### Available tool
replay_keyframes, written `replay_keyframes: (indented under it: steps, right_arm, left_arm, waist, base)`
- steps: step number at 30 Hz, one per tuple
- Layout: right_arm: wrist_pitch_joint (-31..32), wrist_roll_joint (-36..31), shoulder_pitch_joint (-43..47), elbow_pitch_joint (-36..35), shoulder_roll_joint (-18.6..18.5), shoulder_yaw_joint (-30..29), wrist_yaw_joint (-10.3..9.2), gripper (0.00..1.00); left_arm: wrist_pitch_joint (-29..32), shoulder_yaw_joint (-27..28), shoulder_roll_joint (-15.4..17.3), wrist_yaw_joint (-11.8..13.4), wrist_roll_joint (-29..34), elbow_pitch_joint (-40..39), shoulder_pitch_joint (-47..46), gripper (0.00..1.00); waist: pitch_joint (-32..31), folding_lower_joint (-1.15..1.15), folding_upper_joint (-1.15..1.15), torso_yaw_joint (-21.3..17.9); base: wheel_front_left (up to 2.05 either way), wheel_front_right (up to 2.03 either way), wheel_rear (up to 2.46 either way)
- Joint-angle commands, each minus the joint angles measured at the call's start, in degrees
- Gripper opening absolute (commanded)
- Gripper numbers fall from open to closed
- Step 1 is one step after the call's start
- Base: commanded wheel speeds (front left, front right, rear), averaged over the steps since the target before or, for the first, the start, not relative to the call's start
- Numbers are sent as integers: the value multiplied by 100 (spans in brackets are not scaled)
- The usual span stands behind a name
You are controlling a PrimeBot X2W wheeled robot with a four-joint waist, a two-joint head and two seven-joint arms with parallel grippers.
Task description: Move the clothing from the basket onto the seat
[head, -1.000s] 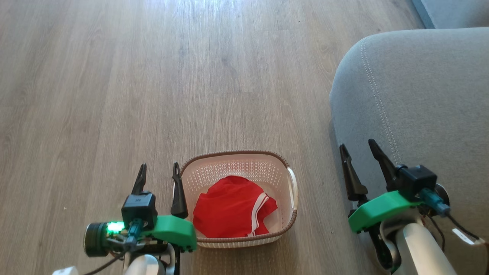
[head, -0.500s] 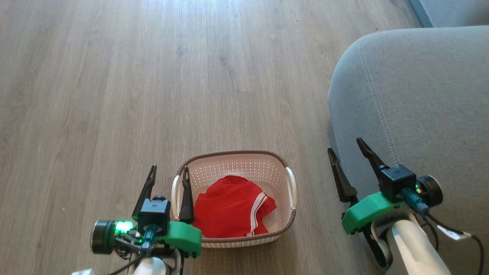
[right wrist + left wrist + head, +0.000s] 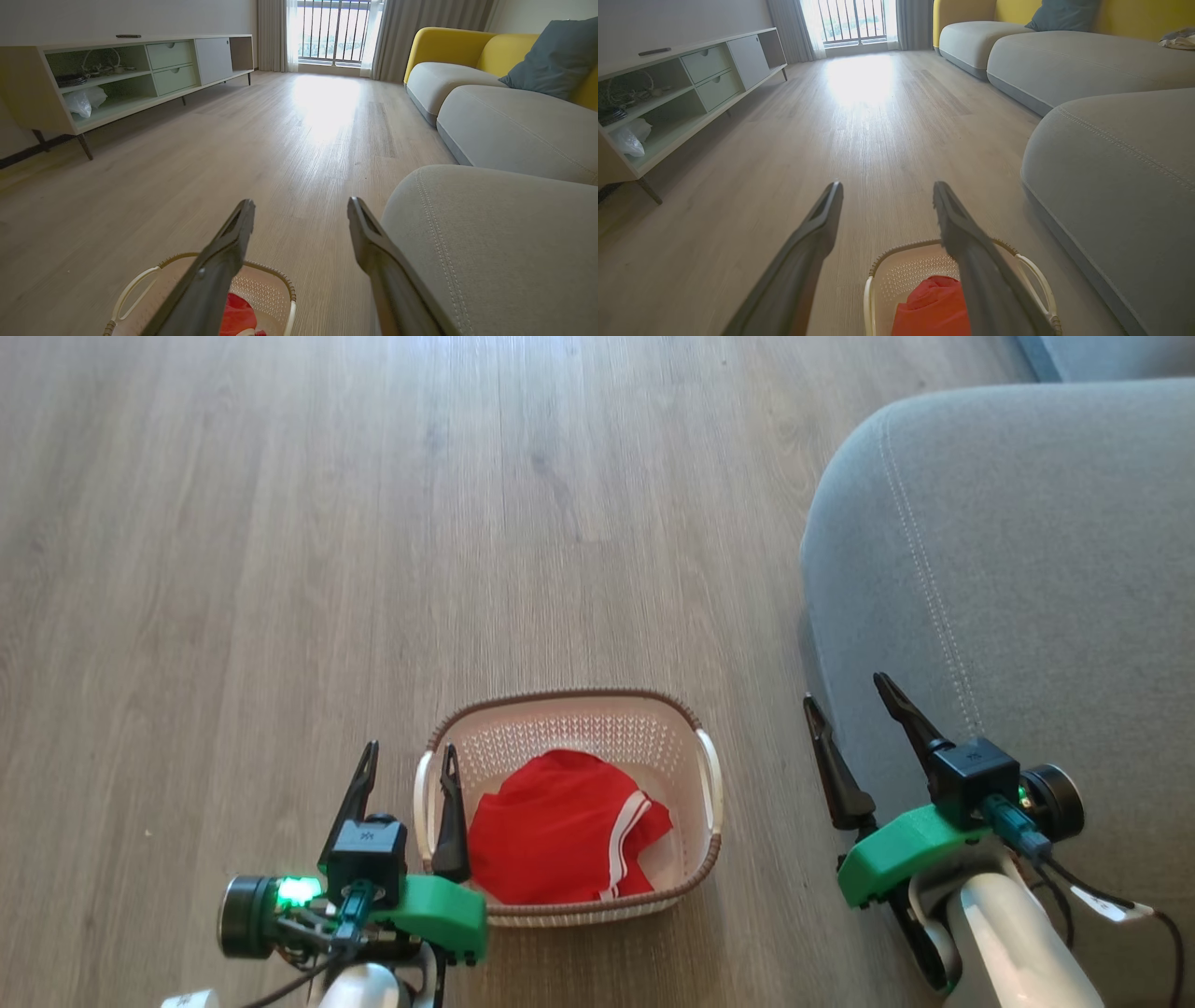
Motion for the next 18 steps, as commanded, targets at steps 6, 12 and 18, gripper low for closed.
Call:
replay_keyframes:
  steps: [6,12,18]
  right_arm:
    - [-60,73,-398,-340,-188,41,0,100]
    - [-60,173,-502,-557,-487,-14,0,100]
    - [-60,294,-628,-800,-665,-214,0,100]
  left_arm:
    - [-72,-117,-31,-22,-61,96,-532,100]
    - [-72,-546,-31,-139,20,720,-1182,100]
    - [-72,-998,-31,-306,78,1600,-2024,100]
  waist:
    - [719,0,0,-145]
    - [1638,0,0,-278]
    - [2568,0,0,-426]
  base:
    - [0,0,0]
    - [0,0,0]
    - [0,0,0]
